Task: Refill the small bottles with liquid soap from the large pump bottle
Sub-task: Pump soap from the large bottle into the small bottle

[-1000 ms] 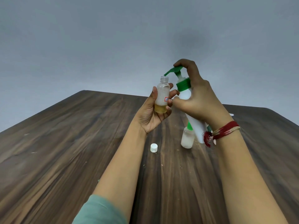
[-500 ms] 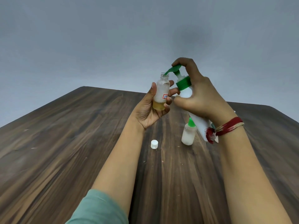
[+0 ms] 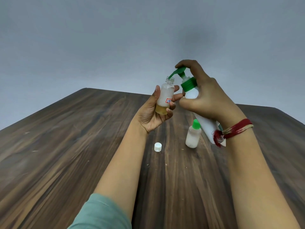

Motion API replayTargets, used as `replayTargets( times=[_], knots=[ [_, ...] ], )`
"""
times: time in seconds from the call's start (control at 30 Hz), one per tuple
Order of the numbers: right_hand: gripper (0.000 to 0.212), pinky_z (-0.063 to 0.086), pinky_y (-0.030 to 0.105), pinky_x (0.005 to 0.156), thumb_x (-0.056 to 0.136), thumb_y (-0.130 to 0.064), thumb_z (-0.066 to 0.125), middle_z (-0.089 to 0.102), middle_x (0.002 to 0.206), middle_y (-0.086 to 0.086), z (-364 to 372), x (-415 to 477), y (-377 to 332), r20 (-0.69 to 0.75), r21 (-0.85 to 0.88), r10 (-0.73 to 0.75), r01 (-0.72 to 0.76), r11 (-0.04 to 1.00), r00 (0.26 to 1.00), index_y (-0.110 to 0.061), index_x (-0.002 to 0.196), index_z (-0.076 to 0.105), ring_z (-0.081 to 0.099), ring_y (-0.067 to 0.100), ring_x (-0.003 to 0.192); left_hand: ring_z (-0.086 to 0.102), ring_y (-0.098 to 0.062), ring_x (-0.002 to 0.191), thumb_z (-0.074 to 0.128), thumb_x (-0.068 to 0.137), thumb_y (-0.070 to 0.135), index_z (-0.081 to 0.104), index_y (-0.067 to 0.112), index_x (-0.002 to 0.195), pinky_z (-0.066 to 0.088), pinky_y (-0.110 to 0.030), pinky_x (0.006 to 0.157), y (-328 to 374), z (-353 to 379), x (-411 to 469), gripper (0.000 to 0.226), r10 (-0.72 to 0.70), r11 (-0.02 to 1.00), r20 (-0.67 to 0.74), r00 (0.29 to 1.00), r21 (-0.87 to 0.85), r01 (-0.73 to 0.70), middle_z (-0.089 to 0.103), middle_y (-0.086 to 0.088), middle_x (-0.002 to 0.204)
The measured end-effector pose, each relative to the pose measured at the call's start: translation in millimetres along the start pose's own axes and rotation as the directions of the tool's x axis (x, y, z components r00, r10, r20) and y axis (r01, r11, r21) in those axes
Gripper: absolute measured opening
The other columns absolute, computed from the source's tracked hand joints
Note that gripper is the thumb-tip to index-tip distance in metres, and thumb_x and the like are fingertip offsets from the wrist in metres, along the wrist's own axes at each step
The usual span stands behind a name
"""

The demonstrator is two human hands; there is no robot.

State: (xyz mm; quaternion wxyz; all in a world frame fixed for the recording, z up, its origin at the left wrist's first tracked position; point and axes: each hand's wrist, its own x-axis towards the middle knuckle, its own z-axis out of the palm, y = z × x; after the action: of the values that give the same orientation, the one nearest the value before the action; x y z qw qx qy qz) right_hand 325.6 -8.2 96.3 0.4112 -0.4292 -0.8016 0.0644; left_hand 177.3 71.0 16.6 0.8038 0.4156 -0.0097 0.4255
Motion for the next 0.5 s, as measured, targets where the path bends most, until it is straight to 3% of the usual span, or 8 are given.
replayTargets(
  times=[0.13, 0.23, 0.4, 0.5],
  knots=[
    [0.070, 0.042, 0.010, 0.062, 0.065, -0.026, 0.060, 0.057, 0.084, -0.011, -4, -1, 2, 0.017, -0.040, 0.016, -0.016, 0.999, 1.000, -0.034, 0.131, 0.039, 0.054, 0.014, 0.071, 0.063, -0.010, 0.062, 0.093, 0.049, 0.037, 0.071, 0.006, 0.106, 0.054, -0.018, 0.050, -2, -5, 1, 0.068, -0.024, 1.000, -0.001, 1.000, -0.004, 0.024, 0.071, -0.011, 0.088],
    [0.074, 0.040, 0.006, 0.063, 0.063, -0.029, 0.059, 0.056, 0.085, -0.013, -8, -2, 3, 0.042, -0.072, 0.031, -0.028, 0.997, 0.999, -0.040, 0.133, 0.038, 0.055, 0.013, 0.075, 0.064, -0.011, 0.062, 0.092, 0.051, 0.036, 0.074, 0.005, 0.101, 0.055, -0.019, 0.051, -3, -7, 1, 0.062, -0.042, 0.999, 0.012, 0.999, -0.023, 0.042, 0.071, -0.013, 0.090],
    [0.071, 0.044, 0.023, 0.063, 0.070, -0.015, 0.065, 0.056, 0.082, 0.002, -12, -4, 4, 0.072, -0.112, 0.038, -0.030, 0.993, 0.997, -0.040, 0.131, 0.041, 0.054, 0.026, 0.076, 0.064, -0.010, 0.062, 0.092, 0.052, 0.036, 0.074, 0.005, 0.102, 0.054, -0.019, 0.051, -8, -10, 1, 0.062, -0.073, 0.997, 0.034, 0.997, -0.021, 0.074, 0.071, -0.013, 0.090],
    [0.073, 0.043, 0.025, 0.061, 0.071, -0.007, 0.065, 0.055, 0.081, -0.002, -13, -4, 3, 0.118, -0.150, 0.045, -0.027, 0.988, 0.992, -0.040, 0.132, 0.039, 0.054, 0.029, 0.074, 0.064, -0.010, 0.062, 0.092, 0.051, 0.036, 0.074, 0.005, 0.101, 0.054, -0.018, 0.051, -11, -12, 0, 0.062, -0.088, 0.996, 0.030, 0.996, -0.031, 0.089, 0.072, -0.013, 0.090]
  ],
)
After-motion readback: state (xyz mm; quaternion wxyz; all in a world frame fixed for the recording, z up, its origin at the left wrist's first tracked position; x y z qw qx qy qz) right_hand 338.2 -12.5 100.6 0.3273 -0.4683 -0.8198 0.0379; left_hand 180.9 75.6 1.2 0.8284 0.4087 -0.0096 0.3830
